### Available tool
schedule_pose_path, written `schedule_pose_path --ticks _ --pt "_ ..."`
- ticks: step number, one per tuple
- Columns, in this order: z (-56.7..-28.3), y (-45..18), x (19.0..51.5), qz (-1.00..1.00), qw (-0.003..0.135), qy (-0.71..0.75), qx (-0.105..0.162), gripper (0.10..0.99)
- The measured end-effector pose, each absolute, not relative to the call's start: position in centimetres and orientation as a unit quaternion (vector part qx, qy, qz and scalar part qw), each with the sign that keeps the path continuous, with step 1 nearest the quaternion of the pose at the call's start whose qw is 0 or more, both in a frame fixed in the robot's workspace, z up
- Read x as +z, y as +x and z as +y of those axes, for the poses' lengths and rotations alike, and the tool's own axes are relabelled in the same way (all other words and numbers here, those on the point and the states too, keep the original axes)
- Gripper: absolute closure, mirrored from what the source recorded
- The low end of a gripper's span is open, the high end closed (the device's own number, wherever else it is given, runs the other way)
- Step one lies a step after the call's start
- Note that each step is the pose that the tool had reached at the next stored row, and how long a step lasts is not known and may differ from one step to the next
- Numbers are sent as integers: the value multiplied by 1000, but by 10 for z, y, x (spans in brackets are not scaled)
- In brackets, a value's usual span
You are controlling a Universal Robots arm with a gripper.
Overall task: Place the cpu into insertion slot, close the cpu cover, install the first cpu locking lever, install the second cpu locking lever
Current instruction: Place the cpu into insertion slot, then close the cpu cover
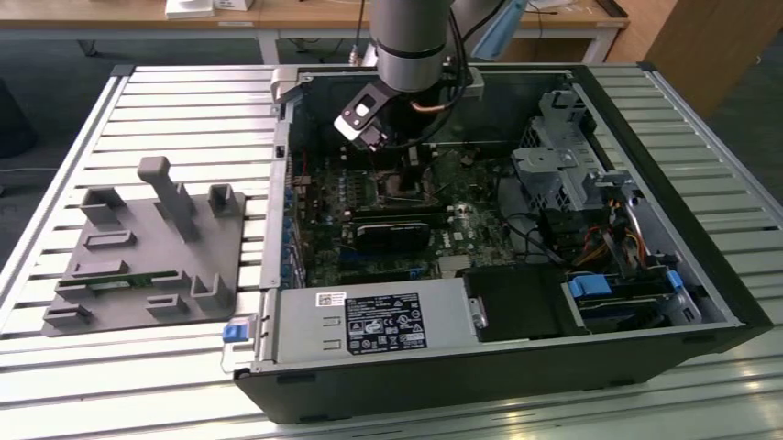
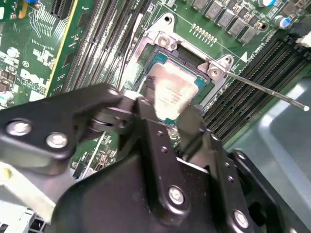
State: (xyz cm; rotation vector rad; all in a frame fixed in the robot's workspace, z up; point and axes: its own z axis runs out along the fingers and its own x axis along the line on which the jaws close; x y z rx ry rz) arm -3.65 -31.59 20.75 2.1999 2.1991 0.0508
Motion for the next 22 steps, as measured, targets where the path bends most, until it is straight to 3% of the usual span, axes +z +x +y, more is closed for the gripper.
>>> schedule_pose_path --ticks 9,22 --pt "-320 -35 208 707 8 707 11 969" --pt "-320 -31 208 707 7 707 11 980"
